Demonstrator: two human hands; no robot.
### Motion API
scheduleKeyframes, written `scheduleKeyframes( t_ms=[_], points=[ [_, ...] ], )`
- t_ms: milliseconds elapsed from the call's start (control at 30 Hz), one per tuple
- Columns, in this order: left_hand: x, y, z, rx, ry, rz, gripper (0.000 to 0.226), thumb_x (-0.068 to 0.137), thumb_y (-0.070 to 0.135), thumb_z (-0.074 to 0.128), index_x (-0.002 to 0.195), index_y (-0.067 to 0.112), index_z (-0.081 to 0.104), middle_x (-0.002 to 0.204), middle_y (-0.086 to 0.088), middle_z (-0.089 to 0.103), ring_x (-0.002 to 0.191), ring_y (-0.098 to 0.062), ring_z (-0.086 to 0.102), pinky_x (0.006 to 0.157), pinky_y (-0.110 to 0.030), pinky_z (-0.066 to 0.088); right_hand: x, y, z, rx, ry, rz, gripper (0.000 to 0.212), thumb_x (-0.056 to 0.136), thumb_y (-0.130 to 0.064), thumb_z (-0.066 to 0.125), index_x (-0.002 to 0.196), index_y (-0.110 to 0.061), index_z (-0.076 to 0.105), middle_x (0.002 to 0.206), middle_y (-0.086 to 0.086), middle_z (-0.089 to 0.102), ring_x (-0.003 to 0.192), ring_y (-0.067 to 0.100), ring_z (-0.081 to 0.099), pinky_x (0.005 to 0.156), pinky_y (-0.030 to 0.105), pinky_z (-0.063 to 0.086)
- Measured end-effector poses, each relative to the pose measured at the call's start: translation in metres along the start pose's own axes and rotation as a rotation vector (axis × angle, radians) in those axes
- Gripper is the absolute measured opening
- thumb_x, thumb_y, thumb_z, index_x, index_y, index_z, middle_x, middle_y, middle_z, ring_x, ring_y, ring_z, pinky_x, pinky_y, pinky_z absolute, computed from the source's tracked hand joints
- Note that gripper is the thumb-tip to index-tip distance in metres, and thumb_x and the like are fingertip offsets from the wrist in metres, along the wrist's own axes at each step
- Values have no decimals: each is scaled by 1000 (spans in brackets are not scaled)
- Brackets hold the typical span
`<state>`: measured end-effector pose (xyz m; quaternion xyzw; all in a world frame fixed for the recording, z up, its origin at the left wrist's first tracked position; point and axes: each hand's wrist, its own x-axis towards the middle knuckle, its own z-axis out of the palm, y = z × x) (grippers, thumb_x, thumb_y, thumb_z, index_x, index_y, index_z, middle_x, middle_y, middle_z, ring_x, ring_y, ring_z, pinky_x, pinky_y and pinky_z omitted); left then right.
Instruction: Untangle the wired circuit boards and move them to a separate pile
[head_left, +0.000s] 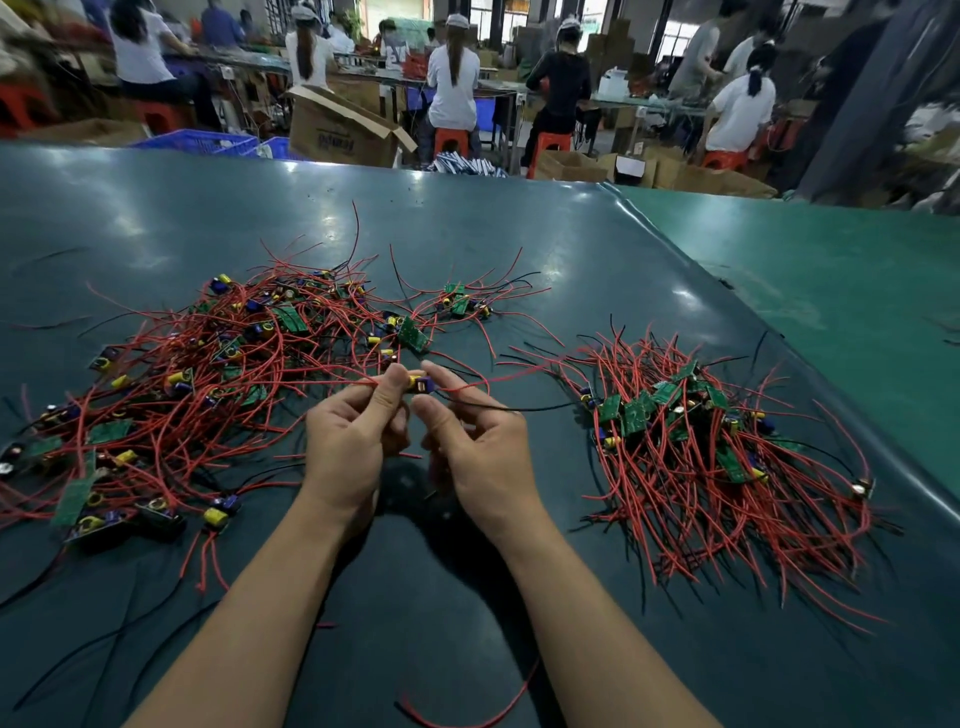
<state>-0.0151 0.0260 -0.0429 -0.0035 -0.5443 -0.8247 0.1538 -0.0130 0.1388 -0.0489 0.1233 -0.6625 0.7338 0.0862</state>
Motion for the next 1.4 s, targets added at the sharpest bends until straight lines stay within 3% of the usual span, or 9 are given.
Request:
scheduleKeyframes(
  t_ms=[133,333,600,667,733,867,1000,1233,1400],
  points=[
    [3,-5,0,57,-8,-49,39,90,27,61,54,19,71,47,7,54,43,-4,45,44,-17,37,1,5,3,-256,120,-171,29,80,-15,80,108,-15,74,86,-2,71,65,5,59,65,17,47],
    [6,-10,-2,126,21,-72,42,101,25,51,71,19,78,55,1,57,47,-5,45,45,-16,39,-1,6,5,-491,222,-479,16,79,-18,78,93,-9,77,82,5,73,73,15,67,70,27,54],
    [22,1,-13,-153,331,-85,45,105,26,34,87,3,67,43,7,45,38,-6,32,40,-19,29,-1,1,-1,-483,415,-650,18,83,-23,75,86,-5,74,79,4,72,68,11,64,67,23,53],
    [22,1,-15,-159,352,-84,48,106,32,32,89,4,66,44,6,49,37,-6,33,40,-18,29,-1,-8,-3,-342,526,-538,13,84,-29,74,88,-17,73,77,0,72,59,13,63,57,33,54],
    [22,0,-17,-175,369,-91,53,106,38,30,90,5,66,45,5,52,38,-6,35,41,-18,31,3,-20,-12,34,670,-346,17,82,-32,76,90,-25,63,75,-1,70,44,15,56,41,31,47],
    [21,-3,-16,-83,351,-48,54,105,41,32,87,5,68,46,5,53,39,-6,38,43,-20,31,14,-27,-42,506,901,49,34,84,-32,72,97,-10,50,85,14,70,37,12,53,34,22,43],
    [19,-7,-9,20,315,-2,49,105,37,39,81,5,67,45,5,53,40,-6,38,43,-20,29,14,-17,-32,510,736,284,29,93,-36,64,81,-11,53,73,7,67,39,9,53,36,19,42],
    [15,-12,-10,179,233,68,42,103,33,45,78,9,70,48,5,54,42,-7,40,42,-18,30,13,-11,-22,350,617,342,27,99,-29,56,80,-10,56,53,-2,60,35,9,46,33,18,35],
    [10,-14,-8,353,178,164,37,101,29,52,73,15,72,51,3,55,45,-9,41,49,-24,35,12,-13,-20,244,608,304,13,99,-25,55,92,-16,51,63,1,61,36,10,44,34,19,34]
  ],
)
